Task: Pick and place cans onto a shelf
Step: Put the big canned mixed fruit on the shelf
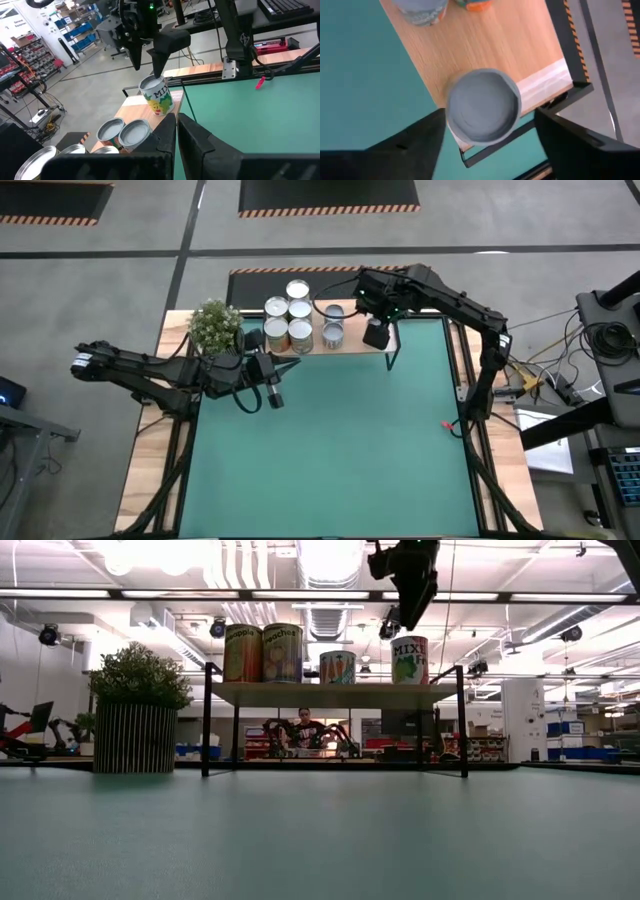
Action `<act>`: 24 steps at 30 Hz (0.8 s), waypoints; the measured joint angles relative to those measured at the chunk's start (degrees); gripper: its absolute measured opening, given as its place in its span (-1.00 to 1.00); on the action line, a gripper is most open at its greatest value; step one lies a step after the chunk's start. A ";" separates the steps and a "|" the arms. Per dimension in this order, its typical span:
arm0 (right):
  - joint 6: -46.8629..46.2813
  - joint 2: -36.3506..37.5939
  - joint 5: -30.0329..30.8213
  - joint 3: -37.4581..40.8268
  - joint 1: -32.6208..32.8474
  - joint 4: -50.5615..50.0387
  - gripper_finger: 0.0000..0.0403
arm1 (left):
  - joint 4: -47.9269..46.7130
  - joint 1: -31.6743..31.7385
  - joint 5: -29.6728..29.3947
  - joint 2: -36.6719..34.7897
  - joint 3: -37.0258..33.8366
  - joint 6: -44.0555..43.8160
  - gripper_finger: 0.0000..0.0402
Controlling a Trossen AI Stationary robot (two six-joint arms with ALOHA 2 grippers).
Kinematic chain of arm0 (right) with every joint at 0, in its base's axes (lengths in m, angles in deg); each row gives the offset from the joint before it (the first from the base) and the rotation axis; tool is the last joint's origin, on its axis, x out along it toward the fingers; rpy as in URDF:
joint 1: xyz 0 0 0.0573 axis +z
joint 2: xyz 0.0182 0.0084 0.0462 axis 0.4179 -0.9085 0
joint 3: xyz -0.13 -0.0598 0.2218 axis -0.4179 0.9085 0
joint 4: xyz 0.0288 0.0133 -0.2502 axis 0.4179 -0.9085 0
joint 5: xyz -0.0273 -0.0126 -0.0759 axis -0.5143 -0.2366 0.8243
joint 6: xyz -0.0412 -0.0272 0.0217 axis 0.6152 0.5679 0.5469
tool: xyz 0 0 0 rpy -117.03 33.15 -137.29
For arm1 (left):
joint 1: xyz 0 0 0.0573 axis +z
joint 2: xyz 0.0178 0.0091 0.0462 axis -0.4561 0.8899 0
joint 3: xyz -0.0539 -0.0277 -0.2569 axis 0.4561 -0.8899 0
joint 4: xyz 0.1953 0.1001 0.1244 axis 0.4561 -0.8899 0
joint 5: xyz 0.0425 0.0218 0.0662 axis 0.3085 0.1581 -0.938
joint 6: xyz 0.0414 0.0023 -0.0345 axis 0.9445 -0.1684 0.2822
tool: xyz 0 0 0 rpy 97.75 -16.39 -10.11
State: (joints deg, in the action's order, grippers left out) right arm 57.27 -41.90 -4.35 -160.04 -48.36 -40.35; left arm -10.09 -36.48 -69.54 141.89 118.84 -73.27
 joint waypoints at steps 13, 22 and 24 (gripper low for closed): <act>0.02 -0.43 2.95 4.29 -0.13 1.99 -0.77 | 0.04 0.00 0.02 0.11 0.00 -0.02 -1.00; 0.33 -0.31 2.93 8.91 0.26 6.18 -0.94 | 0.06 0.00 0.04 0.11 0.04 -0.02 -1.00; 0.55 -0.17 3.11 9.84 0.66 7.00 -0.94 | 0.07 0.00 0.04 0.11 0.09 -0.02 -1.00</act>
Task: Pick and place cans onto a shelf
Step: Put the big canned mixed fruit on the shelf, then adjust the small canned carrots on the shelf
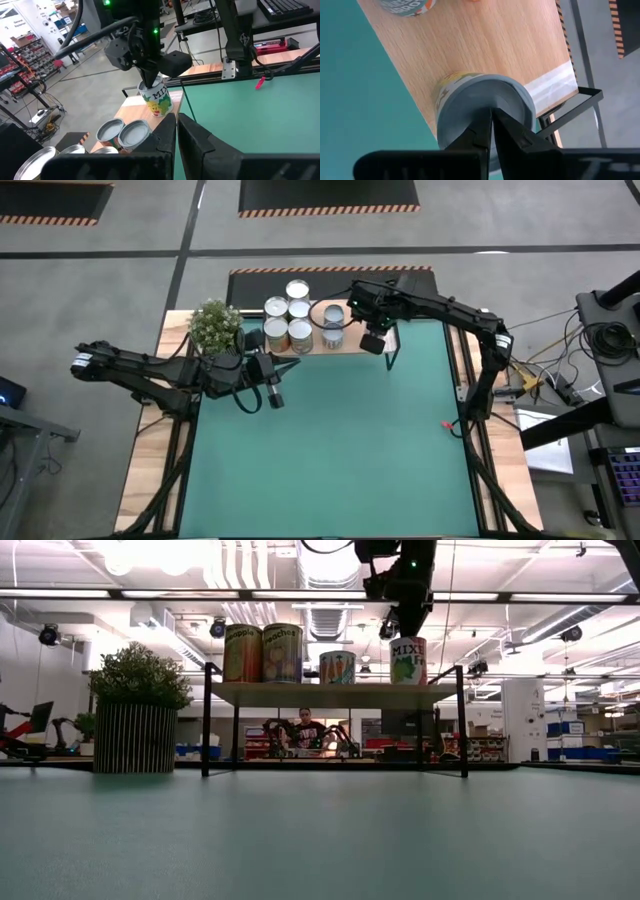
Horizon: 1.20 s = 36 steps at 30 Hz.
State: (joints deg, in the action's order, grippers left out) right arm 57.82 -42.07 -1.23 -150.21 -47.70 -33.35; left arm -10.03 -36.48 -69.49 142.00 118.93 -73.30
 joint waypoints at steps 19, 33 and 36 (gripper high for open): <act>-0.34 -0.35 -1.12 -1.92 2.06 2.03 -0.94 | 0.26 0.00 0.04 0.00 0.00 0.00 -1.00; 0.91 -0.22 -0.44 -5.19 2.13 1.82 -0.94 | 0.48 0.00 0.04 0.00 0.00 0.00 -1.00; 1.09 -0.13 -0.60 -6.75 2.16 3.37 -0.94 | 0.48 0.00 0.04 0.00 0.00 0.00 -1.00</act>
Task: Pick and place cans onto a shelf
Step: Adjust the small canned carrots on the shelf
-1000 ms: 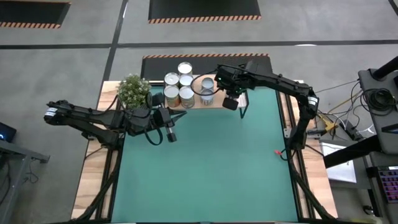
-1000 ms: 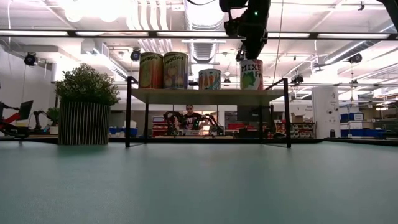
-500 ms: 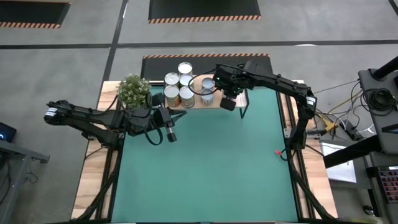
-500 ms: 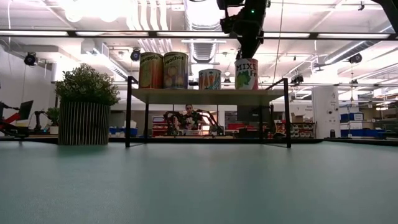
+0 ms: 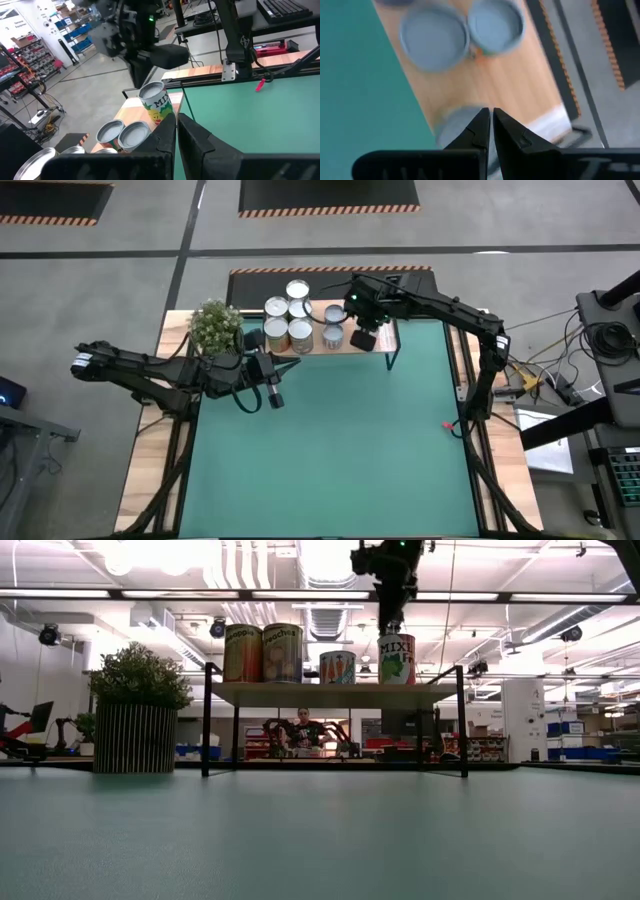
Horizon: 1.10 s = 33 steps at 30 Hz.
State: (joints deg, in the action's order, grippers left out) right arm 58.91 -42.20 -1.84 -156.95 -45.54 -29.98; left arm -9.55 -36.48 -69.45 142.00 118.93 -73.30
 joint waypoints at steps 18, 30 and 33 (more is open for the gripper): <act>9.74 -7.54 -9.74 0.11 2.23 15.41 -0.94 | 0.11 0.00 0.22 0.00 0.00 0.00 -1.00; 10.49 -9.80 -9.72 0.12 2.22 15.38 -0.94 | -0.04 0.00 0.17 0.00 0.00 0.00 -1.00; 10.51 -9.81 -9.70 0.12 2.21 14.88 -0.94 | -0.13 0.00 0.17 0.00 0.00 0.00 -1.00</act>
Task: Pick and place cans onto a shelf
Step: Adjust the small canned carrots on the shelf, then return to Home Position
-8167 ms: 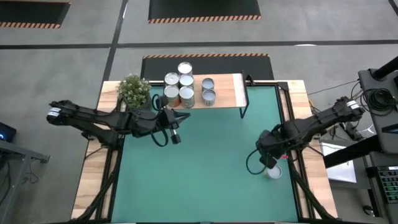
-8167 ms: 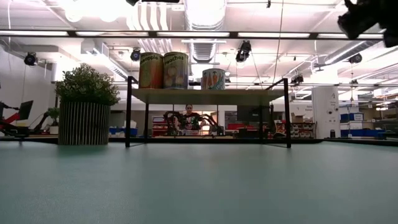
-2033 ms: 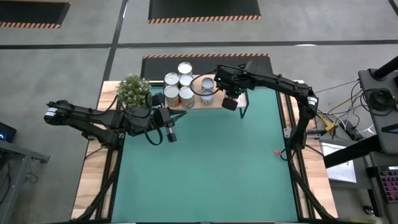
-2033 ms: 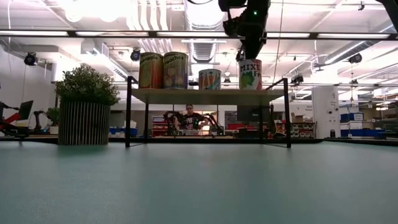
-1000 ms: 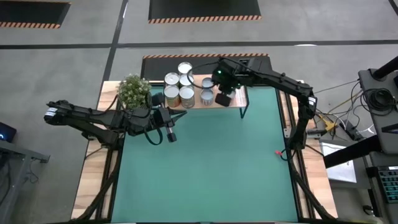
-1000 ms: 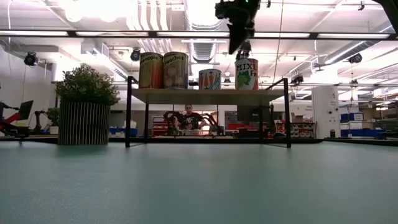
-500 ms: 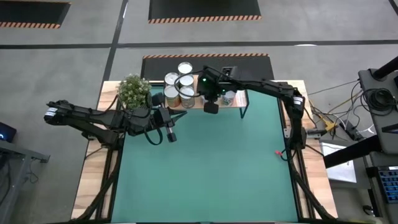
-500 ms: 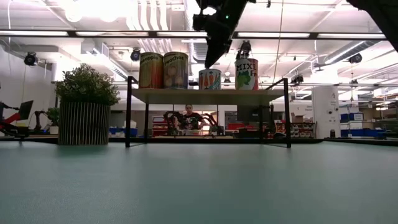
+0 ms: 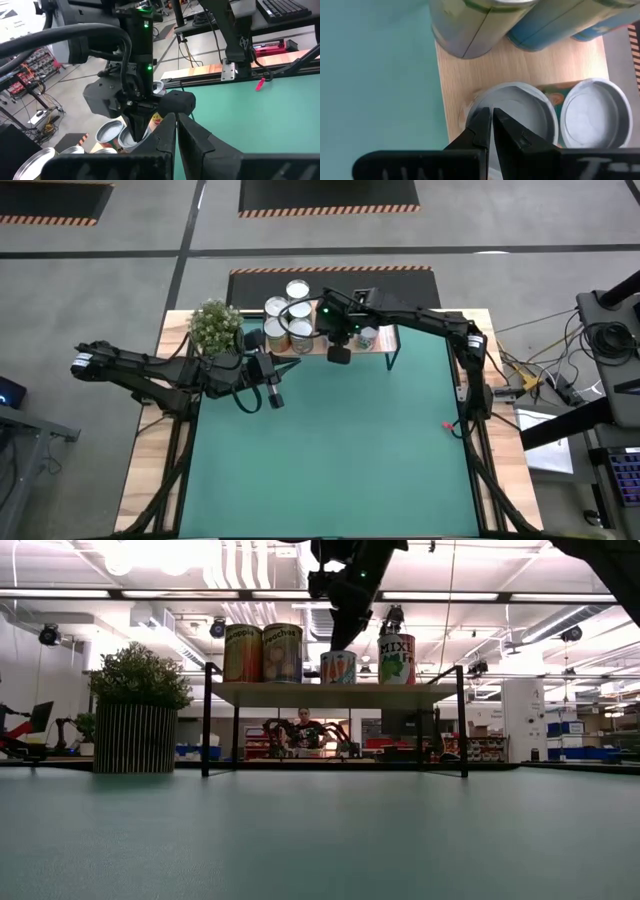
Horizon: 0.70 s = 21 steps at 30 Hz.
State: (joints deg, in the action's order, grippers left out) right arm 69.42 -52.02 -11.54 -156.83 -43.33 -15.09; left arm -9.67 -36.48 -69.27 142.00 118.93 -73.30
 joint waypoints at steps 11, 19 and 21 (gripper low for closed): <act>-0.32 0.63 -0.02 0.00 0.02 -1.74 -0.94 | -0.01 0.00 -0.04 0.00 0.00 0.00 -1.00; 0.14 0.63 0.59 -1.30 0.26 -1.81 -0.94 | -0.01 0.00 -0.24 0.00 -0.02 0.00 -1.00; 0.15 0.66 0.60 -2.32 0.39 -1.84 -0.94 | -0.01 0.00 -0.24 0.00 -0.02 0.00 -1.00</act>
State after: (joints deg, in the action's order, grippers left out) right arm 69.57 -51.36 -10.94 -159.14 -42.95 -16.94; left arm -9.68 -36.48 -69.52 142.00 118.90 -73.30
